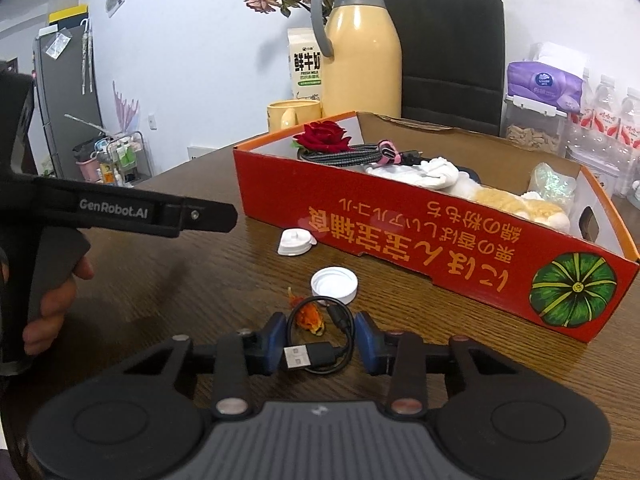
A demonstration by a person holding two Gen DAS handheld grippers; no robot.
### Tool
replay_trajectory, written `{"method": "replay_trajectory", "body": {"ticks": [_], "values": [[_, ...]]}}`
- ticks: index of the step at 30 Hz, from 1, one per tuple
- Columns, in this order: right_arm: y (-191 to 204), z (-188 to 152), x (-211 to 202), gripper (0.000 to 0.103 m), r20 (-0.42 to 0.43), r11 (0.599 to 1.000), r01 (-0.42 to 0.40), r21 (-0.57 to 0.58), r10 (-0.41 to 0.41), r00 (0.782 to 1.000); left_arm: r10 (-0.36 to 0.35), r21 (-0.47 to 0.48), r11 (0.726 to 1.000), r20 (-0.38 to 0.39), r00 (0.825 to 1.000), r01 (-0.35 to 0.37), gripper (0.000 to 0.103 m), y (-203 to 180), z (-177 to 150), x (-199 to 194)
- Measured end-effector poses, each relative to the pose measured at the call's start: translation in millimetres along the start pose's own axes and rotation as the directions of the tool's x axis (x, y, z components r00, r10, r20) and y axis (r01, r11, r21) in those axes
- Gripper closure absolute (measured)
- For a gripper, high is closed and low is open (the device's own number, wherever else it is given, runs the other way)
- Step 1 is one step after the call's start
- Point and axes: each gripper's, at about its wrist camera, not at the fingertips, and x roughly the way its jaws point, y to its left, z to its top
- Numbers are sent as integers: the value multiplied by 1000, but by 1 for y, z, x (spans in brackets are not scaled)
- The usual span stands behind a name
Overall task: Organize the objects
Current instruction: 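Grasp the coiled black USB cable with the right tool, then grasp the orange fish-shaped toy with the left tool while the right tool holds the cable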
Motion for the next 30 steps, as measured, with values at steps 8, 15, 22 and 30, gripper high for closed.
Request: {"method": "replay_trajectory", "body": {"ticks": [8,15,22,30], "values": [[-10,2,-13,67,69,999,35,35,-37,997,-2,2,1000,-21,1000,2,0,-1,-1,6],[-37,0,-27,67,110,989,110,101,-121,987,-21,25,999,-43,999,22,0,-11,-4,8],[-64,-5,-38,67,118,973,168,158,-187,975,-98,112,988,-84,992,107,0,-53,-13,12],[-79,-9,-48,67,135,961,186,204,-216,967,-127,190,970,-131,983,150,0,-87,-20,23]]}}
